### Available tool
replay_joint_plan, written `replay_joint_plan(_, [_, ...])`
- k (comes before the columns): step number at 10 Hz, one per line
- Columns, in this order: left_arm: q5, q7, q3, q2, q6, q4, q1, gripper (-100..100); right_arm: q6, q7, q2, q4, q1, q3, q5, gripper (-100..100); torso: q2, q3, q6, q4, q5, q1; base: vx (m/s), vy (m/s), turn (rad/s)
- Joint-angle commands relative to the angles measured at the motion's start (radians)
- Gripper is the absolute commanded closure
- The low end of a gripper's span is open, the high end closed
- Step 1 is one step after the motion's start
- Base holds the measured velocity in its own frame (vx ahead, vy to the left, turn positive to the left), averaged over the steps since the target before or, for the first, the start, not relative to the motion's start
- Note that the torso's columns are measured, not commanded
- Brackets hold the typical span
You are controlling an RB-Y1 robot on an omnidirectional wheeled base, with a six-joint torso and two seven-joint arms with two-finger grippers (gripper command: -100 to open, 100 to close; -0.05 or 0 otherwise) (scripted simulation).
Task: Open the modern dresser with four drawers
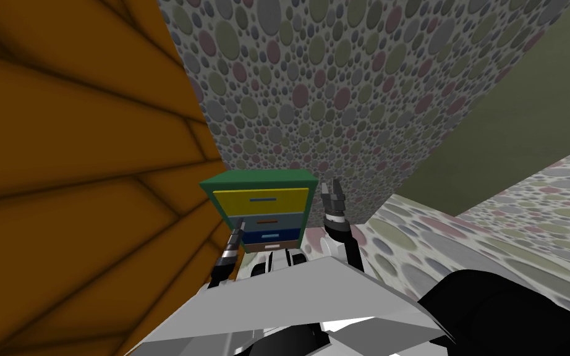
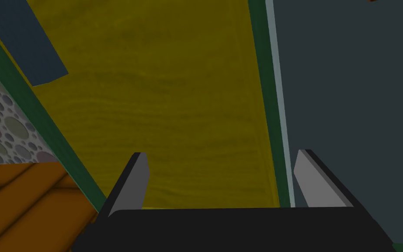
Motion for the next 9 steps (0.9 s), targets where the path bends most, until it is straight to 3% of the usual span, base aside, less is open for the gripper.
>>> replay_joint_plan(1, [-0.004,-0.016,-0.006,-0.006,-0.028,0.075,-0.012,-100,0.0,0.0,0.0,0.0,0.0,0.0,0.0,0,0.0,0.0,0.0,0.0,0.0,0.0,0.029,-0.016,-0.052])
replay_joint_plan(9, [-0.014,-0.049,-0.019,-0.039,-0.084,0.28,-0.041,-100,0.0,0.0,0.0,0.0,0.0,0.0,0.0,0,0.0,0.0,0.0,0.0,0.0,0.0,0.022,-0.015,-0.024])
